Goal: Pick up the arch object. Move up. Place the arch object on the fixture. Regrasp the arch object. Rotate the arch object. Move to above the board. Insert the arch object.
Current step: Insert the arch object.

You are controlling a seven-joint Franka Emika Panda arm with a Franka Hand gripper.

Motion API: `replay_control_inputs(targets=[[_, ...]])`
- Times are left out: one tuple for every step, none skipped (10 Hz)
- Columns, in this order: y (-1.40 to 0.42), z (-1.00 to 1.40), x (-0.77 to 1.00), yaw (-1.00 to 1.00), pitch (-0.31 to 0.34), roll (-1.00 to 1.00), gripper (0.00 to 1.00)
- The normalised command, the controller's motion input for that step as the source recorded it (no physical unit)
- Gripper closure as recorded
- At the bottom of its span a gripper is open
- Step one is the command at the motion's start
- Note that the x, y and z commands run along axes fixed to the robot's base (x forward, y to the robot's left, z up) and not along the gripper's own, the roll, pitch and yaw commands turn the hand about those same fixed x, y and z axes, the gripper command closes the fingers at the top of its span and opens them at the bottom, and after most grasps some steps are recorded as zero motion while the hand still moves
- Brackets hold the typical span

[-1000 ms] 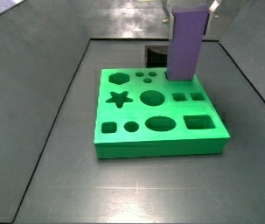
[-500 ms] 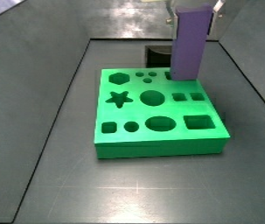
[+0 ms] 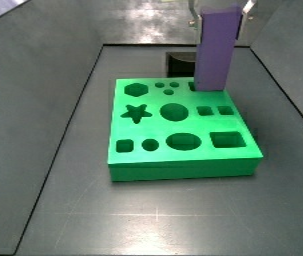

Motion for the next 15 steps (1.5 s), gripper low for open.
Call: replay_control_inputs(targets=[[0.19,-0.17,-0.03,-0.02,0.0,0.0,1.0],[0.07,-0.15,0.0,0.0,0.0,0.0,1.0],[0.0,-0.28,0.0,-0.01,0.0,0.0,1.0],[-0.05,-0.67,0.03,-0.05,0.03,0.02,1.0],[-0.11,-0.66,0.0,-0.05,0.023,0.0,1.0],[-0.13,-0.46,0.0,0.0,0.0,-0.02,1.0],[0.0,0.0,0.0,0.0,-0.02,0.0,1.0],[0.0,0.05,0.0,0.0,0.0,0.0,1.0],[-0.07,0.17,-0.02,0.0,0.026,0.09,1.0],[0.0,0.37,-0.11,-0.01,0.1,0.12,1.0],[0.03,0.37,-0.14,0.0,0.073,0.05,1.0],[0.0,0.25,-0.01,-0.06,0.047,0.05,1.0],[0.0,0.0,0.12,-0.13,0.049,0.0,1.0],[0.0,0.0,0.16,-0.18,0.0,-0.03,1.0],[0.0,0.0,0.05,0.0,-0.003,0.0,1.0]])
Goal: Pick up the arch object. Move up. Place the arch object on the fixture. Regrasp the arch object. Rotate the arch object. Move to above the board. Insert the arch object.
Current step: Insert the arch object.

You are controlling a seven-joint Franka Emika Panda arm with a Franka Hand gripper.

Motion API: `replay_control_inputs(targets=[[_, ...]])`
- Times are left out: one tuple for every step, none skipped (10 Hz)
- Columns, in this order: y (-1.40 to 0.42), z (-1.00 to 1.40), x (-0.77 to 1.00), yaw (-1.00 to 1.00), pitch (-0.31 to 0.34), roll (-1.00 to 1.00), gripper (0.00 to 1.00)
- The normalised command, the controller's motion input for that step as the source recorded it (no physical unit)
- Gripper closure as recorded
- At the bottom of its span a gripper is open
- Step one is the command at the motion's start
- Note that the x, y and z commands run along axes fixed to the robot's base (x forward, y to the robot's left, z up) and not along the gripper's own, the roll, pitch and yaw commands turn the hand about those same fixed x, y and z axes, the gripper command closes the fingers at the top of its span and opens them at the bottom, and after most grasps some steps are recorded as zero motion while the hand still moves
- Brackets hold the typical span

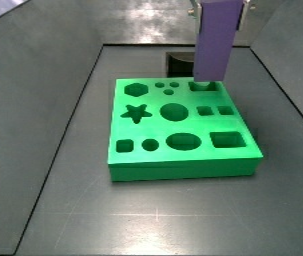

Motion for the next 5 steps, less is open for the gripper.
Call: replay_control_inputs(targets=[[0.0,0.0,0.0,-0.06,-0.016,0.0,1.0],[0.0,-0.06,0.0,-0.13,-0.199,-0.27,1.0],[0.03,0.0,0.21,-0.01,-0.177,-0.5,1.0],[0.17,0.01,0.17,0.03,-0.126,-0.5,1.0],[-0.02,0.0,0.0,0.15,-0.003,-0.03,1.0]])
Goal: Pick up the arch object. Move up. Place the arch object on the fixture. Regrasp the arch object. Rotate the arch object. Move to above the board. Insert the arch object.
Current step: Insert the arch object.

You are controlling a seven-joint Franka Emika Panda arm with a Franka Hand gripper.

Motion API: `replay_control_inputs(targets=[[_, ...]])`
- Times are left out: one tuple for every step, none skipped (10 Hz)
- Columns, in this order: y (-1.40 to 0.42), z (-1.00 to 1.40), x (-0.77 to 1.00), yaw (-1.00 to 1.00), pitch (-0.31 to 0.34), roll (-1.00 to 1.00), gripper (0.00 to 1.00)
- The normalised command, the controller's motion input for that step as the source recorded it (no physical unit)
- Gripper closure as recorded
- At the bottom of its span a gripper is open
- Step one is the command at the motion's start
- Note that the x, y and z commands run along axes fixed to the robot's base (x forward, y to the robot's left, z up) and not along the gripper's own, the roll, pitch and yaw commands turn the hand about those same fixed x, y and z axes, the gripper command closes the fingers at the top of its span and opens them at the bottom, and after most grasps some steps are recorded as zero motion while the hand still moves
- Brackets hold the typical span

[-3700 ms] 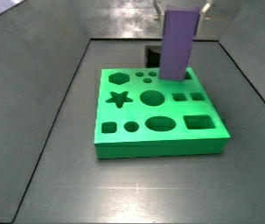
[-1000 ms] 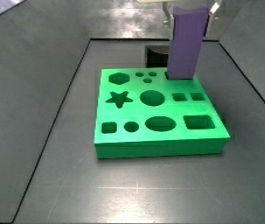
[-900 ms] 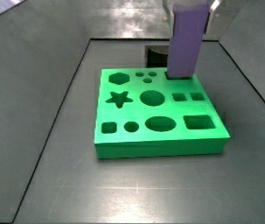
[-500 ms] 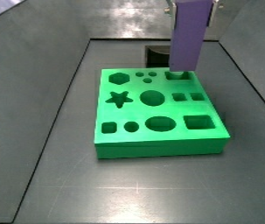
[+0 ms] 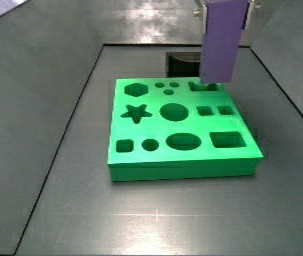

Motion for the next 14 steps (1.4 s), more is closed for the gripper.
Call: replay_control_inputs(targets=[[-0.03,0.0,0.0,0.0,0.0,0.0,1.0],[-0.08,-0.02,0.0,0.04,-0.001,0.0,1.0],[-0.09,-0.29,-0.05,0.0,-0.016,0.01,1.0],[-0.01,-0.14,0.0,0.06,0.0,0.0,1.0],[0.0,-0.01,0.0,0.0,0.023,0.0,1.0],[0.0,-0.24,-0.25,0.02,0.087,0.04,1.0],[0.0,-0.07,-0.22,0.0,0.009,0.0,1.0],[0.0,-0.05,0.0,0.0,0.0,0.0,1.0],[0.26,0.0,0.0,0.06,0.041,-0.03,1.0],[0.35,0.0,0.18,0.09,0.106,-0.09,1.0],[0.33,-0.01,0.15,0.07,0.104,-0.08,1.0],[0.09,-0.09,0.0,0.0,0.081,-0.01,1.0],[-0.12,-0.02,-0.09,-0.05,0.161,0.0,1.0],[-0.34,0.0,-0.35,-0.07,0.076,0.01,1.0]])
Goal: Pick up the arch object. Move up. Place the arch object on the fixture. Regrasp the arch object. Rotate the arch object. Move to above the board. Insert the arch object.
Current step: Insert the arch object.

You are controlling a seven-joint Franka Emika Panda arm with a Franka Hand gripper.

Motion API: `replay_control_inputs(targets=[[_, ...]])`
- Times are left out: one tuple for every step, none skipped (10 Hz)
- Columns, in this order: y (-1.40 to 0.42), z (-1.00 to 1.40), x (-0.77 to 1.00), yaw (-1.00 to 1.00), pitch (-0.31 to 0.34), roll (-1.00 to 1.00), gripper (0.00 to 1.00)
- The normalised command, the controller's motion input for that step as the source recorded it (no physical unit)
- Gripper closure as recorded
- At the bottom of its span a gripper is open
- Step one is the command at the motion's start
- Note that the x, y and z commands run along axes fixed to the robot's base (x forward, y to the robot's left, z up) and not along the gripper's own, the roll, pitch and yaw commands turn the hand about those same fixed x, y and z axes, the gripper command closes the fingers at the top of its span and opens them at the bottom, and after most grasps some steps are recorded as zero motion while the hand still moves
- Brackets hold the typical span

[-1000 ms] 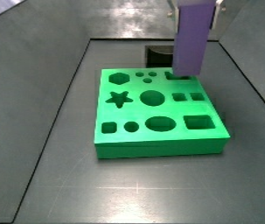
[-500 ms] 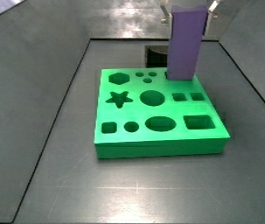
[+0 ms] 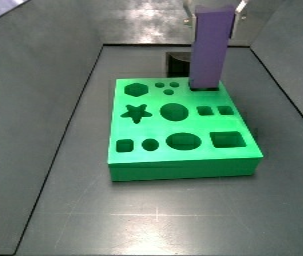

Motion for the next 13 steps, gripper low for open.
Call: replay_control_inputs(targets=[[-0.26,0.0,-0.23,-0.02,0.0,0.02,1.0],[-0.08,0.0,0.0,0.03,0.0,0.02,1.0],[-0.02,-0.1,0.05,0.0,-0.033,0.0,1.0],[0.07,-0.27,0.0,0.04,-0.006,-0.08,1.0],[0.0,-0.28,0.04,0.28,0.0,-0.04,1.0],[-0.37,-0.13,0.0,0.3,0.0,0.0,1.0],[-0.17,-0.23,0.0,0.19,-0.024,-0.05,1.0],[0.17,-0.4,0.0,0.07,-0.01,-0.38,1.0],[0.23,-0.36,0.01,0.18,0.017,-0.41,1.0],[0.29,-0.4,0.28,0.1,0.101,-0.38,1.0],[0.33,-0.47,0.18,0.01,0.13,-0.33,1.0],[0.22,-0.72,0.17,0.0,0.049,-0.22,1.0],[0.14,-0.75,0.13,0.0,0.004,-0.17,1.0]])
